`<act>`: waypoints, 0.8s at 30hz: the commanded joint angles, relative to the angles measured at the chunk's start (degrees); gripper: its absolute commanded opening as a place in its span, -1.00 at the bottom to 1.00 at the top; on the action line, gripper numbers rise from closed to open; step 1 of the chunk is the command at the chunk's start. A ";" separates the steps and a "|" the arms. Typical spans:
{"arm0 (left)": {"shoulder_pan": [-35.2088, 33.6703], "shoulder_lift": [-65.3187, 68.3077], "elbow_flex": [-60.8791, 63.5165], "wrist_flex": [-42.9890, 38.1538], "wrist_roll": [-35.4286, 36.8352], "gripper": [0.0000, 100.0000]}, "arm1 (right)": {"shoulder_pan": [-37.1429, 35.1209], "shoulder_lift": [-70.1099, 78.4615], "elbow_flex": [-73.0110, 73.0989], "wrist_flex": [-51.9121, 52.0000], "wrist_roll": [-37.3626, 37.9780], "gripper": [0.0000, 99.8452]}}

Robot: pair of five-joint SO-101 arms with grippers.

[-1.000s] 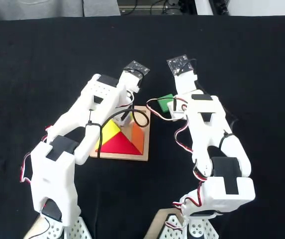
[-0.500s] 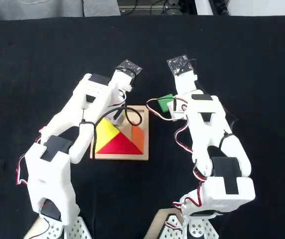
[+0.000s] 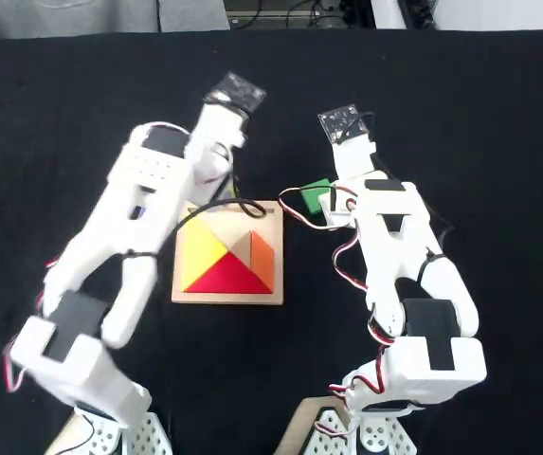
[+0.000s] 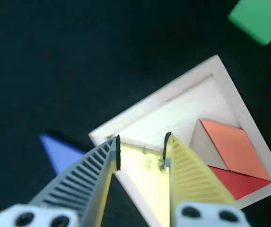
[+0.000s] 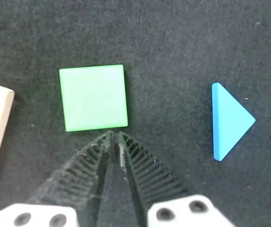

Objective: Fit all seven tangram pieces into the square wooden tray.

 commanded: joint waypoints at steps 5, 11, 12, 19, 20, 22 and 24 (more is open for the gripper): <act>-10.95 -22.59 5.32 3.34 8.00 -0.65 | -0.18 -0.31 -1.89 -1.14 -0.35 -0.98; -17.80 -37.89 16.84 7.21 8.26 -0.65 | -0.18 0.48 -1.89 -1.23 -0.53 -0.98; -18.95 -40.53 18.59 7.47 8.26 -0.65 | -0.18 1.19 -1.98 -1.85 -0.53 -0.98; -24.48 -54.33 39.16 -0.44 8.62 -0.65 | -0.18 2.59 -2.15 -2.90 -0.44 -0.98; -25.01 -55.47 43.38 -3.34 8.62 -0.65 | -0.18 2.59 -2.15 -2.90 -0.44 -0.98; -26.15 -57.23 52.18 -9.93 9.23 -0.66 | -0.18 2.59 -2.15 -2.90 -0.44 -0.98; -27.47 -58.55 60.35 -16.44 11.60 -0.66 | -0.18 2.59 -2.15 -2.81 -0.44 -0.98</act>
